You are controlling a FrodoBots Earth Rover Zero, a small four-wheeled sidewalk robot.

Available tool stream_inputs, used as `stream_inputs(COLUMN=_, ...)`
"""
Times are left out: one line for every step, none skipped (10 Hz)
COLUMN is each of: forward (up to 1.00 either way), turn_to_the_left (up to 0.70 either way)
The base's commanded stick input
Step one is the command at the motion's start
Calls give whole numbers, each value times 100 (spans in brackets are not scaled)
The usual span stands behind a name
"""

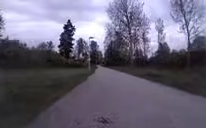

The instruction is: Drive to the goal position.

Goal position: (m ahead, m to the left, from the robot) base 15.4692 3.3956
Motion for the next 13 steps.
stream_inputs(forward=100, turn_to_the_left=0)
stream_inputs(forward=100, turn_to_the_left=0)
stream_inputs(forward=100, turn_to_the_left=0)
stream_inputs(forward=100, turn_to_the_left=0)
stream_inputs(forward=100, turn_to_the_left=0)
stream_inputs(forward=100, turn_to_the_left=0)
stream_inputs(forward=100, turn_to_the_left=0)
stream_inputs(forward=100, turn_to_the_left=0)
stream_inputs(forward=100, turn_to_the_left=0)
stream_inputs(forward=100, turn_to_the_left=0)
stream_inputs(forward=100, turn_to_the_left=0)
stream_inputs(forward=100, turn_to_the_left=0)
stream_inputs(forward=100, turn_to_the_left=0)
